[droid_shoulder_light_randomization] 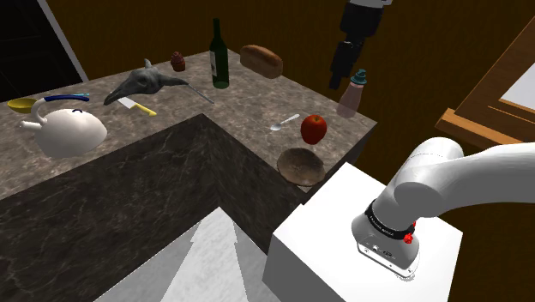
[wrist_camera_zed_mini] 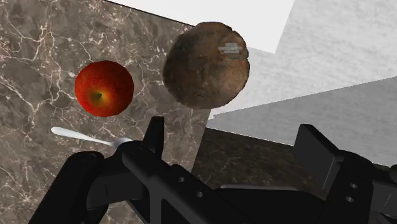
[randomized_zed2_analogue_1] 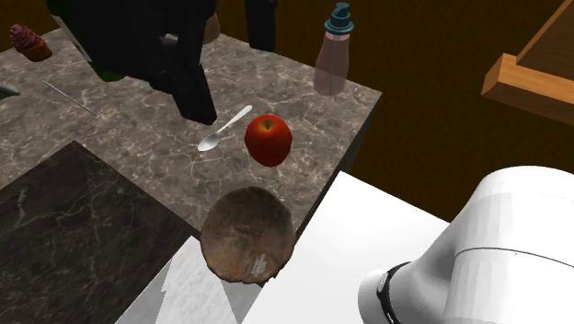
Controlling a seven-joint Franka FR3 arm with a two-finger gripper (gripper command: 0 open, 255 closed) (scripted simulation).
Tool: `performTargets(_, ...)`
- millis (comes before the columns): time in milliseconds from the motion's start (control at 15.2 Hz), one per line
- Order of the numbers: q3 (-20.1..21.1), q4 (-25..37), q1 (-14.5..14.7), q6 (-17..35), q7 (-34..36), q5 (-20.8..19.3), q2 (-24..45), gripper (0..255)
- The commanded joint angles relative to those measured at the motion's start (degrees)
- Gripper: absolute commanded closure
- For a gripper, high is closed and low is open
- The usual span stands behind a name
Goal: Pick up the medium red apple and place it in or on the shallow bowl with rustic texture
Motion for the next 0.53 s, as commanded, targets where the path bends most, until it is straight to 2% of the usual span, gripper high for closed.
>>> performTargets(0, 0.0, 0.0, 0.0, 0.0, 0.0, 0.0, 0.0, 0)
performTargets(462, -4.99, -9.25, -2.28, 12.47, -5.31, -3.62, 1.95, 0)
